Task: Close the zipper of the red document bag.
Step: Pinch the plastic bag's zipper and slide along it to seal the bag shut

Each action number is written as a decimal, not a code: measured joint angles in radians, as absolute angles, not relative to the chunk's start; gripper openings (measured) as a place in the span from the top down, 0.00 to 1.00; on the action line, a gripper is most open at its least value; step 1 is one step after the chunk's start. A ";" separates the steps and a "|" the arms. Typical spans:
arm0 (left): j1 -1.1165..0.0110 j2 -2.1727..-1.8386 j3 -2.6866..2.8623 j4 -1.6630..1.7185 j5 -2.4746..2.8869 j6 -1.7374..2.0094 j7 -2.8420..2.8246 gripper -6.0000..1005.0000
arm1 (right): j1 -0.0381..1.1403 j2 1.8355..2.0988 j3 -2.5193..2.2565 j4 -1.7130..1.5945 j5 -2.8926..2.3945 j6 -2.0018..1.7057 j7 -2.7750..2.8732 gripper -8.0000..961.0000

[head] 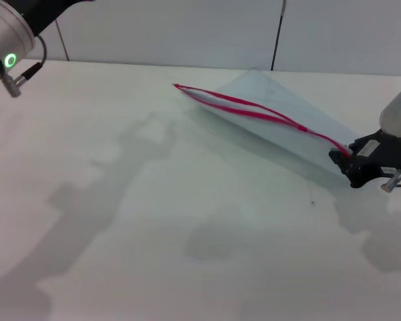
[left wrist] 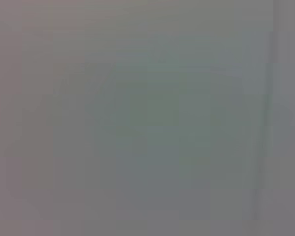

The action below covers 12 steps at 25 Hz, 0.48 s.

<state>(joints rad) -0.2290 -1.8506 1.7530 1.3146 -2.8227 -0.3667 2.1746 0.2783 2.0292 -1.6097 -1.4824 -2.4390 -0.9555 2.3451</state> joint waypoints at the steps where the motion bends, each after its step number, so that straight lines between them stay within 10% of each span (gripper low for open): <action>1: -0.238 -1.836 1.756 1.307 -2.760 -0.398 2.109 0.56 | 0.279 2.029 -1.609 -1.481 -2.439 -0.955 2.345 0.93; 12: -0.411 -1.818 1.585 1.300 -1.708 -0.744 1.340 0.56 | 0.281 2.028 -1.609 -1.485 -2.423 -0.956 2.341 0.94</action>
